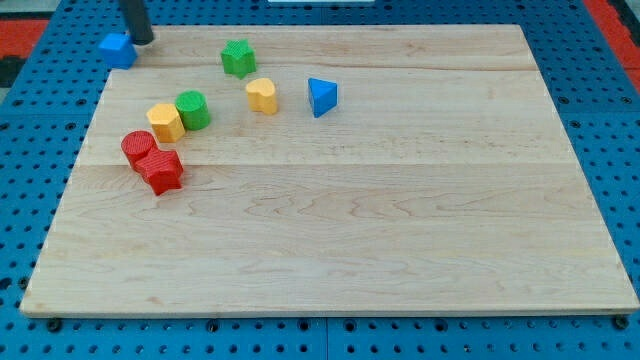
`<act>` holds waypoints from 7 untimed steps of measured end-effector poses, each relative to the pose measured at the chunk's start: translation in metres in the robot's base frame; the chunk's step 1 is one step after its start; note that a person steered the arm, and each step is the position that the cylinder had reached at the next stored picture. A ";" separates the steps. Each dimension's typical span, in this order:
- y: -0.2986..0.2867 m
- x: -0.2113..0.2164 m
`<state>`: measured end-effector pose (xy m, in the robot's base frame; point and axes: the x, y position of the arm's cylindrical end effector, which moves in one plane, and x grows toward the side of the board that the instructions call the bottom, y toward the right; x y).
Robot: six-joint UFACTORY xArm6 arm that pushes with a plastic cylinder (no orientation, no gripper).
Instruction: Place the green star to the horizontal right of the hexagon
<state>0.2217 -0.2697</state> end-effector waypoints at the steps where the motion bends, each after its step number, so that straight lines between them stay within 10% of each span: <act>1: -0.007 -0.002; 4: 0.141 0.000; 6: 0.092 0.022; 7: 0.188 0.043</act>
<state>0.2649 -0.0816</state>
